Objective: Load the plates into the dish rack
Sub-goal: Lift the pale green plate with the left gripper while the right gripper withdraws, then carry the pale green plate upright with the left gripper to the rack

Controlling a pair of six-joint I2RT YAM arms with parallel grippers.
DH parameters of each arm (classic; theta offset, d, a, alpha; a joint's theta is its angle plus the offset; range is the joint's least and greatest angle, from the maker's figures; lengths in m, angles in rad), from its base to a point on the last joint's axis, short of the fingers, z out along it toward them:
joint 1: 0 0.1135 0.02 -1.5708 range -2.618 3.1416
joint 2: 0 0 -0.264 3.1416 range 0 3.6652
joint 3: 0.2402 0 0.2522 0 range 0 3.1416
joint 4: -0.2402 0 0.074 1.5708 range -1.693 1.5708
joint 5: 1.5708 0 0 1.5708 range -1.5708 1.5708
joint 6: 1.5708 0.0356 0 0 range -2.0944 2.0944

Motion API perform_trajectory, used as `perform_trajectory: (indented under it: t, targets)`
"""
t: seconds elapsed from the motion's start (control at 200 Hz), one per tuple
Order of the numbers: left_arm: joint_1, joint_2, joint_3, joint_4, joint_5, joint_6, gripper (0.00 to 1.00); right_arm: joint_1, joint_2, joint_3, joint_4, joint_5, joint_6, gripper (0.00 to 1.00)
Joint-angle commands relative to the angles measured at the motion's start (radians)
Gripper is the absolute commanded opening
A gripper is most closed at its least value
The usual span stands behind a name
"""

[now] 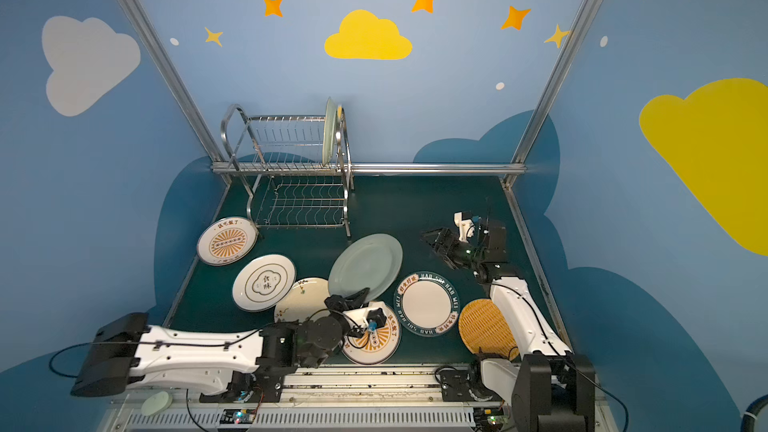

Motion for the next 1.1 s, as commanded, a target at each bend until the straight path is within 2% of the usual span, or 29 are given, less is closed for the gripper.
perform_trajectory:
  t: [0.0,0.27,0.426,0.601,0.901,1.096]
  targets:
    - [0.006,-0.126,0.106,-0.072,-0.064,-0.133,0.04,0.014,-0.002,-0.016,0.056,-0.016,0.006,0.89]
    - [0.027,-0.257,0.282,-0.148,0.006,-0.156,0.04,0.105,-0.022,-0.004,0.068,0.022,-0.054,0.89]
    - [0.082,-0.280,0.391,-0.171,0.077,-0.204,0.04,0.165,-0.009,0.005,0.080,0.043,-0.091,0.89]
    - [0.179,-0.270,0.491,-0.169,0.163,-0.281,0.04,0.206,0.026,0.020,0.072,0.062,-0.114,0.89]
    - [0.350,-0.201,0.653,-0.162,0.220,-0.379,0.04,0.300,0.058,0.049,0.059,0.102,-0.182,0.89]
    - [0.505,-0.132,0.769,-0.192,0.297,-0.458,0.04,0.370,0.054,0.048,0.069,0.156,-0.232,0.89]
